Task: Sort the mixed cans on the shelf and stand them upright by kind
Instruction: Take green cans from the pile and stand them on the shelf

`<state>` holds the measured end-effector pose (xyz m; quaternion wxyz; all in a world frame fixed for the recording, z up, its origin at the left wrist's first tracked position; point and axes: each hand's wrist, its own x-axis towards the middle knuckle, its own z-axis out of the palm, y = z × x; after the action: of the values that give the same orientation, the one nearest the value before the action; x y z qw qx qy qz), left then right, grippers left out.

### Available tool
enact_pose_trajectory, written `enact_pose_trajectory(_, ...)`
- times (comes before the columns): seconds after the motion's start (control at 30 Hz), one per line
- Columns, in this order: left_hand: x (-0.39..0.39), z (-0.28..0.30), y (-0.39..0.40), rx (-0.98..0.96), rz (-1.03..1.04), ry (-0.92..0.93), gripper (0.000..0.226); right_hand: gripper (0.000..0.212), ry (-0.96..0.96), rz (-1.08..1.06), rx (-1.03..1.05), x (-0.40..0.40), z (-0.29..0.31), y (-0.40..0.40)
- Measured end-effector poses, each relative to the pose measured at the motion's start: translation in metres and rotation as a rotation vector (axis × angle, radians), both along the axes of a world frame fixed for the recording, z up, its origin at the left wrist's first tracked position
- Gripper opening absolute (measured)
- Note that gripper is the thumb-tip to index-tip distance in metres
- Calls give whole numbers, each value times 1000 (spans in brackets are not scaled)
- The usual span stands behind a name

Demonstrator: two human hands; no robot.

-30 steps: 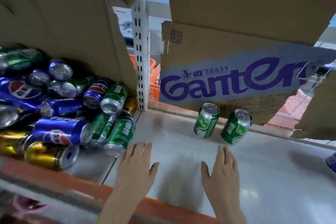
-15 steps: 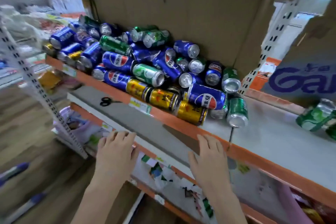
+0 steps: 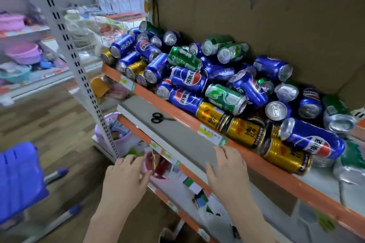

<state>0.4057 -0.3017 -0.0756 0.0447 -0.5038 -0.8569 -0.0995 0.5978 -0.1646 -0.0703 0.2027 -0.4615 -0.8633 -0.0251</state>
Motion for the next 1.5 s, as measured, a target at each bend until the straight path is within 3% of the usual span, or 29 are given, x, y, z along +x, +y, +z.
enact_pose_trajectory(0.33,-131,54,74,52,33,2,32,44,122,86,7,-145,31,62)
enact_pose_trajectory(0.63,-218,24,88,15,13,-133,37,43,34,79,-85,-230,19,70)
enact_pose_trajectory(0.77,-279,20,103,58,-69,-145,33,42,43,-11,-83,-284,17,64)
enact_pose_trajectory(0.93,-375,17,116,47,-194,-146,39,44,-17,-281,-115,-341,27,51)
enact_pose_trajectory(1.0,-396,25,119,24,-218,-73,27,44,-22,-373,-173,-352,33,50)
enact_pose_trajectory(1.23,-410,36,149,-23,-428,-89,32,46,63,-390,-180,-383,54,44)
enact_pose_trajectory(1.5,-406,50,192,68,-501,6,29,39,121,-317,4,-401,75,84)
